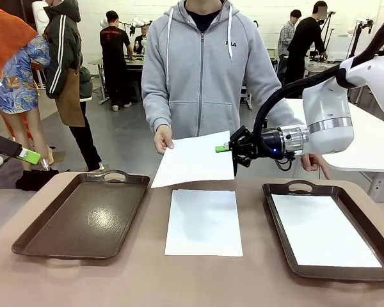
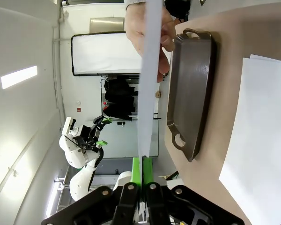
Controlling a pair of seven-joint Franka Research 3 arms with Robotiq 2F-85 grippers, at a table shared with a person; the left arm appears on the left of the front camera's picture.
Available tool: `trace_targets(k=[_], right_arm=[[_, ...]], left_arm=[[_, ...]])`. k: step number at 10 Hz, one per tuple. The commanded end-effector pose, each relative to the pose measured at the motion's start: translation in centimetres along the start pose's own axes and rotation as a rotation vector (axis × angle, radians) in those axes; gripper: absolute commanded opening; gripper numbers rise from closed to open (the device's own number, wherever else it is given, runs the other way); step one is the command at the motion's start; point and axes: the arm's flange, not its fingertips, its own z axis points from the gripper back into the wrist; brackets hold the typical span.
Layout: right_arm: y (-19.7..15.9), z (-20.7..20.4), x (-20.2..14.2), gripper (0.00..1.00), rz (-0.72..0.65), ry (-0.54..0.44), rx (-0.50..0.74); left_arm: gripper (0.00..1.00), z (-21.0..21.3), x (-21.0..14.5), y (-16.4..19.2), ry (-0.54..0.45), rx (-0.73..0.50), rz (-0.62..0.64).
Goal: Sort the A4 documents.
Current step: Receive the A4 Paper, then place the A4 Paper in the designated Handle tray.
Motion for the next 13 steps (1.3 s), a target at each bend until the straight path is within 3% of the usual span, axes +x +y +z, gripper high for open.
trace_targets(k=[1, 13], right_arm=[[0.00, 0.03, 0.03, 0.00, 0.006, -0.005, 0.000], [0.00, 0.03, 0.03, 0.00, 0.006, -0.005, 0.000]], left_arm=[[1.00, -0.10, -0.05, 0.20, -0.010, -0.010, -0.009], [1.00, -0.10, -0.05, 0.20, -0.010, -0.010, -0.009]])
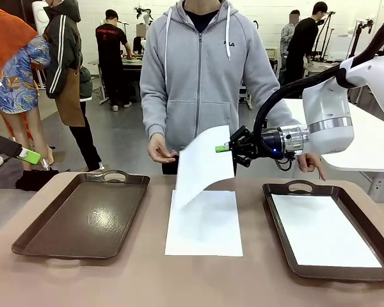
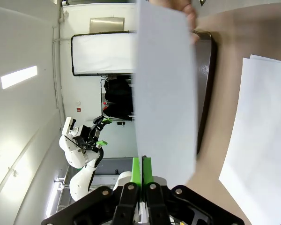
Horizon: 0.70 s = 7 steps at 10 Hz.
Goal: Sort the A4 documents.
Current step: Place the A4 Paper in the designated Handle tray.
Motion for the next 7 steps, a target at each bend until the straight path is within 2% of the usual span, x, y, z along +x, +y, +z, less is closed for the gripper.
trace_targets(k=[1, 3, 4, 7], right_arm=[[0.0, 0.0, 0.0, 0.01, 0.000, 0.000, 0.000], [1.4, 3.8, -3.7, 0.01, 0.163, 0.104, 0.005], [2.1, 6.2, -5.0, 0.01, 0.199, 0.118, -0.017], [1.9, 13.5, -7.0, 0.01, 0.175, 0.101, -0.161]], left_arm=[[1.00, -0.1, 0.0, 0.2, -0.010, -0.010, -0.009], [1.00, -0.1, 0.0, 0.2, -0.010, -0.010, -0.009], [1.00, -0.1, 0.0, 0.2, -0.010, -0.010, -0.009], [1.00, -0.1, 0.0, 0.2, -0.010, -0.010, -0.009]])
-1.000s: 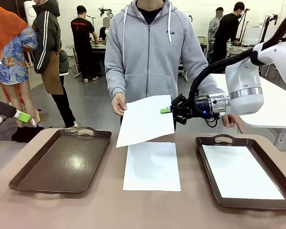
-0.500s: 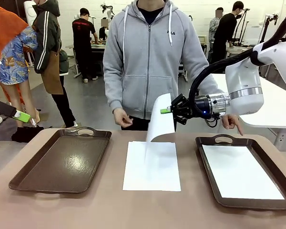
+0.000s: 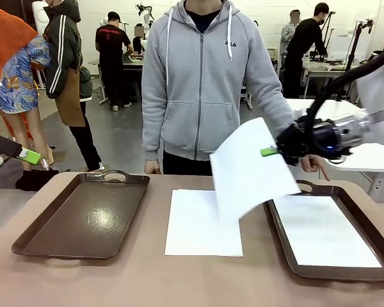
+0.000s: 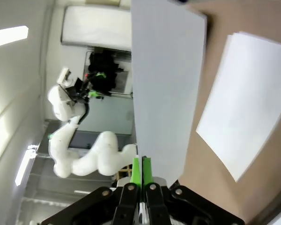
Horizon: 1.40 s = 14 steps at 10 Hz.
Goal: Sort the A4 documents.
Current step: Place the A4 Paper in the designated Handle tray.
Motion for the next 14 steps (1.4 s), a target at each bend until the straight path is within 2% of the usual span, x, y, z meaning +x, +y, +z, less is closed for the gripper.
trace_targets(k=[1, 3, 5, 7, 9, 10, 12, 14], right_arm=[[-1.6, 2.5, -1.6, 0.01, -0.040, 0.023, -0.072], [-3.5, 5.2, -2.9, 0.01, -0.087, 0.056, -0.117], [-7.0, 6.6, -3.8, 0.01, -0.087, 0.104, -0.058], [-10.9, 8.2, -4.7, 0.01, -0.101, 0.093, -0.026], [-12.6, 10.1, -6.5, 0.01, -0.098, 0.062, -0.083], [-12.9, 10.8, -7.0, 0.01, -0.108, 0.055, -0.173], [-12.8, 12.1, -7.3, 0.01, -0.111, 0.005, -0.321], [-13.1, 12.4, -7.0, 0.01, -0.124, 0.001, -0.387]], left_arm=[[1.00, -0.1, 0.0, 0.2, -0.010, -0.010, -0.009], [1.00, -0.1, 0.0, 0.2, -0.010, -0.010, -0.009], [1.00, -0.1, 0.0, 0.2, -0.010, -0.010, -0.009], [1.00, -0.1, 0.0, 0.2, -0.010, -0.010, -0.009], [1.00, -0.1, 0.0, 0.2, -0.010, -0.010, -0.009], [1.00, -0.1, 0.0, 0.2, -0.010, -0.010, -0.009], [1.00, -0.1, 0.0, 0.2, -0.010, -0.010, -0.009], [1.00, -0.1, 0.0, 0.2, -0.010, -0.010, -0.009]])
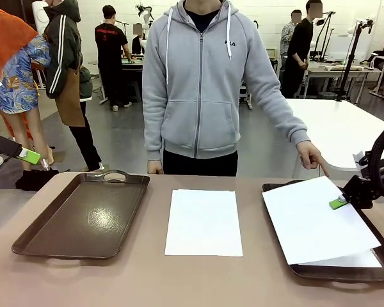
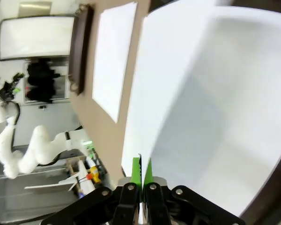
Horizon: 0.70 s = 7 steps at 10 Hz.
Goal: Sort the A4 documents.
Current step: Place the A4 Paper in the designated Handle tray.
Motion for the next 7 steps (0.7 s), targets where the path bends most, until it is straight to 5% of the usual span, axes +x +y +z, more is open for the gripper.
trace_targets(k=[1, 7], right_arm=[[0.3, -1.3, -0.1, 0.01, -0.036, 0.018, -0.082], [-1.3, -1.2, 0.9, 0.01, -0.095, 0.039, -0.202]], left_arm=[[1.00, -0.1, -0.1, 0.2, -0.010, -0.011, -0.009], [1.00, -0.1, -0.1, 0.2, -0.010, -0.011, -0.009]])
